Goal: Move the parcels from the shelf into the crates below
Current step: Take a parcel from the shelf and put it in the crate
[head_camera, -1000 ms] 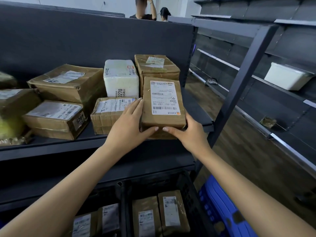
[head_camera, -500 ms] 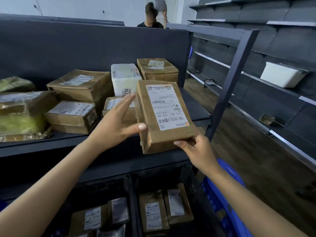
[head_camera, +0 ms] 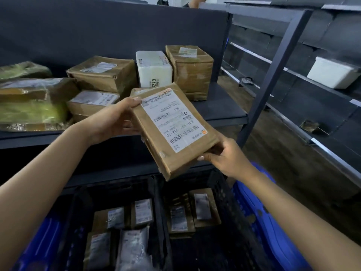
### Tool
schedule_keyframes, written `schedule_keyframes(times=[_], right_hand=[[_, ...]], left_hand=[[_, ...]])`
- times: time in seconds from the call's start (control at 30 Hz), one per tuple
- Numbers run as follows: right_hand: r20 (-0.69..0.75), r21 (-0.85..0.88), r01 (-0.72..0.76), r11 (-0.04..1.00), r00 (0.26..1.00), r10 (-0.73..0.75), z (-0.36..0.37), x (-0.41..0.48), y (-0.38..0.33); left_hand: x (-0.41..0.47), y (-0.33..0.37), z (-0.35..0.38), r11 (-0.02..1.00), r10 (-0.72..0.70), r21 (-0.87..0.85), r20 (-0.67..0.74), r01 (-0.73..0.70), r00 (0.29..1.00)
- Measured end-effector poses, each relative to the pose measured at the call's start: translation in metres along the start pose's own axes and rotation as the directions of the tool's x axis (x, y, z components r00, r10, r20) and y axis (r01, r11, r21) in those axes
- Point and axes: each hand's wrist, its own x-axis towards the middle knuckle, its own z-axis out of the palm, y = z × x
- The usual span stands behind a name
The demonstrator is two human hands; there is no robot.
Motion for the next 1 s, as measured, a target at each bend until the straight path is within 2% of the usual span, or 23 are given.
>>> schedule_keyframes(times=[0.1,0.23,0.3,0.37,0.43,0.6,0.77,0.9,1.0], right_hand=[[0.023,0.043,-0.043,0.998,0.999,0.042,0.008,0.003,0.004],[-0.08,0.126,-0.163,0.979,0.982,0.174,0.024,0.002,0.011],[-0.085,0.049,-0.208,0.977,0.974,0.211,0.039,-0.006,0.011],[-0.05,-0.041,-0.182,0.982,0.982,0.18,0.06,-0.013,0.007],[-0.039,-0.013,-0.15,0.989,0.988,0.149,0.079,-0.014,0.001],[-0.223,0.123,-0.084,0.989,0.968,0.11,0.092,-0.007,-0.001],[-0.202,0.125,-0.086,0.988,0.973,0.11,0.086,-0.009,0.009],[-0.133,0.152,-0.076,0.985,0.986,0.097,0.074,-0.01,0.008],[-0.038,0.147,-0.074,0.986,0.996,0.081,0.067,-0.008,0.006]], left_hand=[[-0.014,-0.009,-0.005,0.999,-0.025,-0.028,-0.107,0.022,0.994],[-0.037,-0.022,-0.004,0.986,-0.018,-0.161,-0.342,-0.04,0.94],[-0.05,-0.031,0.003,0.977,0.001,-0.191,-0.434,-0.093,0.901],[-0.062,-0.04,0.015,0.966,-0.011,-0.229,-0.496,-0.118,0.868],[-0.073,-0.048,0.028,0.958,-0.032,-0.26,-0.525,-0.124,0.851],[-0.101,-0.059,0.049,0.955,0.02,-0.25,-0.488,-0.162,0.873],[-0.118,-0.059,0.038,0.969,0.064,-0.195,-0.394,-0.152,0.917],[-0.119,-0.042,0.004,0.952,-0.113,-0.306,-0.29,0.02,0.95],[-0.119,-0.033,-0.016,0.958,-0.195,-0.235,-0.118,0.164,0.974]])
